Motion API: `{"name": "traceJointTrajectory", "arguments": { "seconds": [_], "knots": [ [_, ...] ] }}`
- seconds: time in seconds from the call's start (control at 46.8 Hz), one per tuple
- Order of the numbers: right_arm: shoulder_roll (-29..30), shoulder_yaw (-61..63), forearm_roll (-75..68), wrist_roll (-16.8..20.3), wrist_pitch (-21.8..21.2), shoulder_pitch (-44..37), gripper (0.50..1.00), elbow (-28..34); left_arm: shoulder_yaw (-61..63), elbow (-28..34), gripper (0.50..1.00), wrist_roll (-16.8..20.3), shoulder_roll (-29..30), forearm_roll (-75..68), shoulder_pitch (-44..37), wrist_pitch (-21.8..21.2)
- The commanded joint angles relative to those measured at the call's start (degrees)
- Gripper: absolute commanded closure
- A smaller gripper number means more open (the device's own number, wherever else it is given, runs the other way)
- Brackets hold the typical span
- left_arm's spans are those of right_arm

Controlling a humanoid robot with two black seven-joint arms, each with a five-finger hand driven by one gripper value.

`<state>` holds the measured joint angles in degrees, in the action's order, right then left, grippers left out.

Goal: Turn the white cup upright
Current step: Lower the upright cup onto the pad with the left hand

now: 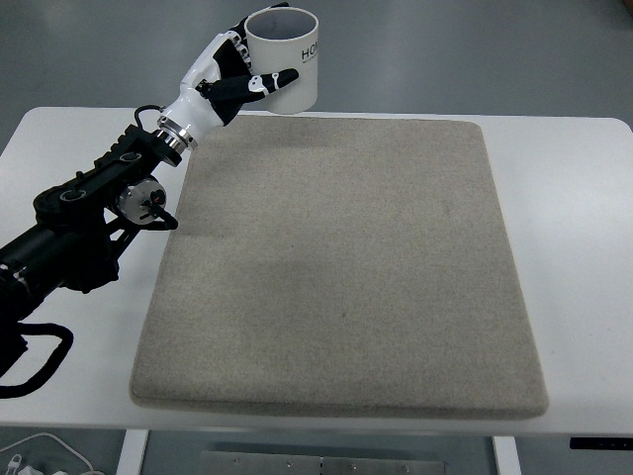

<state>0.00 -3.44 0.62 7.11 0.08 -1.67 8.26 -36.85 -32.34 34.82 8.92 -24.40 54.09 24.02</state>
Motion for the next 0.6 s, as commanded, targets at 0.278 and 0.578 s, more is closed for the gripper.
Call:
{"name": "traceJointTrajectory", "arguments": {
  "seconds": [0.278, 0.578],
  "knots": [
    [0.00, 0.01, -0.10, 0.01, 0.00, 0.17, 0.570, -0.09, 5.99, 6.40, 0.932, 0.18, -3.90, -1.44, -2.14, -1.25],
    [0.00, 0.01, -0.10, 0.01, 0.00, 0.17, 0.570, -0.09, 9.95, 9.58, 0.934, 0.18, -5.49, -1.53, -2.75, -6.17]
  ]
}}
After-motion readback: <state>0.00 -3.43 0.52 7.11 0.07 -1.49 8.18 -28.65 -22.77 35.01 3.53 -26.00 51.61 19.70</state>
